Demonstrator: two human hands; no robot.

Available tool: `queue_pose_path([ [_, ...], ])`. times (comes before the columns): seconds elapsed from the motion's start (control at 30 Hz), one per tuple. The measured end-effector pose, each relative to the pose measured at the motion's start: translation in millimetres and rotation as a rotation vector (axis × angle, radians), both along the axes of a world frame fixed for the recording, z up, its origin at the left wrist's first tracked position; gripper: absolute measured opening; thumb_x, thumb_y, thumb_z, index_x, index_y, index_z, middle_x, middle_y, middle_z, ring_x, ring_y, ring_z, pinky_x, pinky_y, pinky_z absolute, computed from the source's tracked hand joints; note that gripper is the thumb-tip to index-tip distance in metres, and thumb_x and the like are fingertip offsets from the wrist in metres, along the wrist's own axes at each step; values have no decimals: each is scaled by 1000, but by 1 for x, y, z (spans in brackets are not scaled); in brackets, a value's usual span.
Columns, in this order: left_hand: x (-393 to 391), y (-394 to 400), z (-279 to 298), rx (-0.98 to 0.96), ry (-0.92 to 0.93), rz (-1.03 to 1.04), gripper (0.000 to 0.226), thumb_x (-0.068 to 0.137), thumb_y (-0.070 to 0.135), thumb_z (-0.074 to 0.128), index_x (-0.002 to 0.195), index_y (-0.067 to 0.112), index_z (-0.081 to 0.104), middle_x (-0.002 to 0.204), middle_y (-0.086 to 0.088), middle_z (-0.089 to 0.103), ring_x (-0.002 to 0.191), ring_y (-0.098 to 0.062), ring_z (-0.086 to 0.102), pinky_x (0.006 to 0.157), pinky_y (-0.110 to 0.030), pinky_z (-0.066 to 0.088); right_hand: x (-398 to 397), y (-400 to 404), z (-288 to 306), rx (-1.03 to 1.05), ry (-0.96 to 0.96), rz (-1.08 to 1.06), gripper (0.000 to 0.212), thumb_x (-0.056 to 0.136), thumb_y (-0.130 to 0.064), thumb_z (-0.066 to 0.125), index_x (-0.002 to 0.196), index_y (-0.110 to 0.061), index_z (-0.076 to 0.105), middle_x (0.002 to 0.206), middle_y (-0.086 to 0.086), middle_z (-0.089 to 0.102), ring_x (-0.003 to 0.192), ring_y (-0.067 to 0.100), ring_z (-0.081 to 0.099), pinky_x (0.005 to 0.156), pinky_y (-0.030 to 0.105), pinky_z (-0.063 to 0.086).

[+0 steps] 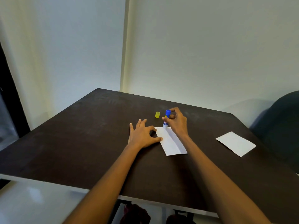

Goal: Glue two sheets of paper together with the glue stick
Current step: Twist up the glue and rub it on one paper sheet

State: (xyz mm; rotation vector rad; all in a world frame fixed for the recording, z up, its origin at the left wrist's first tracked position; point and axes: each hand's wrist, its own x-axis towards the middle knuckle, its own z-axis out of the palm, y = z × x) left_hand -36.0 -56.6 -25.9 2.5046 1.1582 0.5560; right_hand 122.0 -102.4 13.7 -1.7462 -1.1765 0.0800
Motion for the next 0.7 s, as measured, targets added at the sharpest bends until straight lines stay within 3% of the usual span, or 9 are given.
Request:
queue_pose_path([
  [0.27, -1, -2, 4, -15, 23, -7, 55, 72, 69, 56, 119, 39, 55, 156, -7, 19, 145, -25, 6, 112, -58, -3, 34, -16, -1, 42, 50, -134, 35, 80, -18, 73, 107, -10, 53, 88, 2, 60, 77, 16, 60, 72, 26, 48],
  [0.37, -1, -1, 1, -23, 13, -8, 55, 72, 69, 56, 119, 40, 54, 155, -7, 21, 145, -25, 8, 112, -58, -3, 35, -23, -2, 170, 253, -229, 35, 81, -20, 72, 109, -11, 52, 91, 4, 62, 84, 18, 62, 75, 28, 48],
  [0.5, 0, 4, 1, -50, 55, -16, 57, 72, 71, 53, 120, 41, 49, 151, -7, 28, 143, -25, 17, 112, -58, -2, 28, -36, -8, 265, 596, -147, 32, 82, -23, 71, 105, -17, 49, 94, 6, 62, 89, 21, 67, 70, 29, 57],
  [0.7, -1, 6, 7, -147, 28, -25, 57, 76, 66, 55, 126, 43, 41, 151, -7, 28, 142, -26, 19, 112, -57, -4, 21, -47, -18, 203, 545, -125, 32, 86, -24, 67, 108, -13, 46, 101, 10, 60, 95, 23, 66, 78, 36, 58],
])
